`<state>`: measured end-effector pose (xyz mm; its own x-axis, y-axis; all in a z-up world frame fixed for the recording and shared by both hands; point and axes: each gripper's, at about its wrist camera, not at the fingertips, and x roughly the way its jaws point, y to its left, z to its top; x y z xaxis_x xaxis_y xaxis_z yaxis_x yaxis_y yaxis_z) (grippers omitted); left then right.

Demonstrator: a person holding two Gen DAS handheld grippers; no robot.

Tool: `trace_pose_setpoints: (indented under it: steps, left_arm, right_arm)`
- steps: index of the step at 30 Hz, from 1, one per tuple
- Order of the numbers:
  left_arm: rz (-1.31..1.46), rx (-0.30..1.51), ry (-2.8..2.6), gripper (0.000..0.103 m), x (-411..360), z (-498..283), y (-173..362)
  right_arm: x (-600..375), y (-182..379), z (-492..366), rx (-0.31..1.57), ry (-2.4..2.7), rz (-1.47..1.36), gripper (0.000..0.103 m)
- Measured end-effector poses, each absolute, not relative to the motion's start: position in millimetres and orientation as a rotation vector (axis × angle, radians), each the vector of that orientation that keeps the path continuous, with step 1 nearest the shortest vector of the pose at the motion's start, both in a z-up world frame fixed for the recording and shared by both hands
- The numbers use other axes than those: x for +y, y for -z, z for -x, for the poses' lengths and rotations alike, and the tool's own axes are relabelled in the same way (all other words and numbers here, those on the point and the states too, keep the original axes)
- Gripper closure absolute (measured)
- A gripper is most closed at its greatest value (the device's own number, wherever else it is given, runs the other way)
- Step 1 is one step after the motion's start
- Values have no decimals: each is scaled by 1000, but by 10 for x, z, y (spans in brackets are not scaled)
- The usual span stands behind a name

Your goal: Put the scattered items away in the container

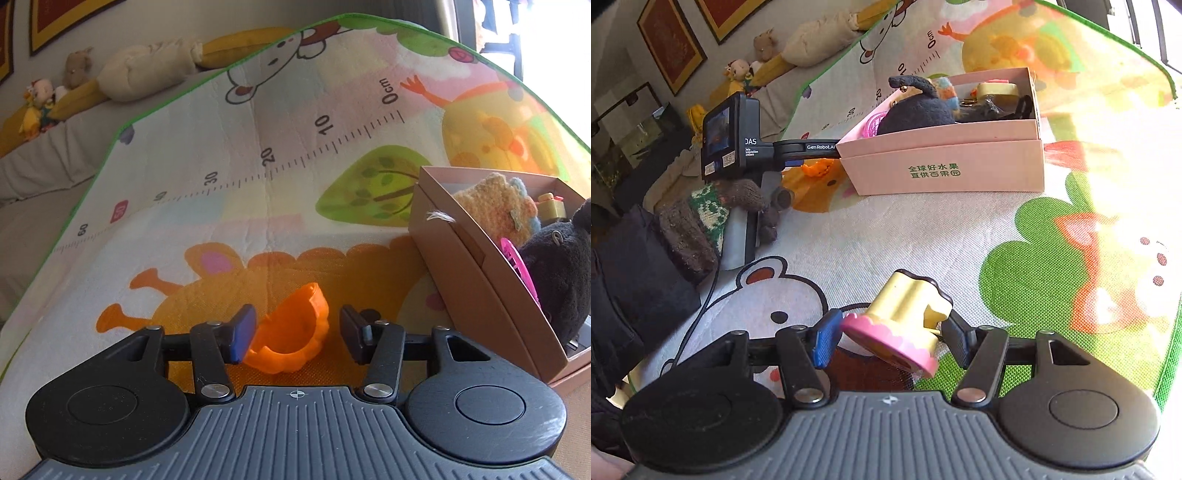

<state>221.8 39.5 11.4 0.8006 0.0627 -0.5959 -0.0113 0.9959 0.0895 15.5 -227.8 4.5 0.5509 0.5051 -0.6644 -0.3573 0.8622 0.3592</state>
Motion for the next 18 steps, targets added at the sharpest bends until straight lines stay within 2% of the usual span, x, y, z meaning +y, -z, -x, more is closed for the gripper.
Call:
trace_pose_setpoints:
  steps: [1, 2, 4, 12, 13, 15, 16, 17, 18]
  left_arm:
    - [-84, 640, -34, 53, 407, -2188, -124]
    - [-85, 639, -30, 63, 419, -2152, -139]
    - [-77, 640, -14, 74, 442, -2039, -195]
    - [-70, 613, 150, 75, 306, -1260, -385]
    - [-77, 610, 175, 72, 274, -1161, -390]
    - [-85, 605, 187, 60, 243, -1061, -384]
    - [-76, 606, 179, 39, 249, -1054, -378]
    - [-62, 601, 164, 23, 268, -1073, -377]
    - [-42, 591, 133, 19, 305, -1120, -378]
  right_arm:
    - [-2269, -45, -147, 843, -514, -184, 42]
    - [-2262, -48, -135, 839, -514, -175, 42]
    - [-2234, -35, -132, 829, -506, -150, 42]
    - [-2161, -6, -14, 781, -458, -33, 42]
    - [-2156, -2, -10, 777, -452, -26, 43]
    - [-2152, 6, -7, 770, -443, -21, 44]
    - [-2155, 9, -8, 767, -441, -21, 45]
    - [-2163, 16, -13, 762, -439, -25, 45]
    - [-2167, 23, -15, 756, -437, -28, 45]
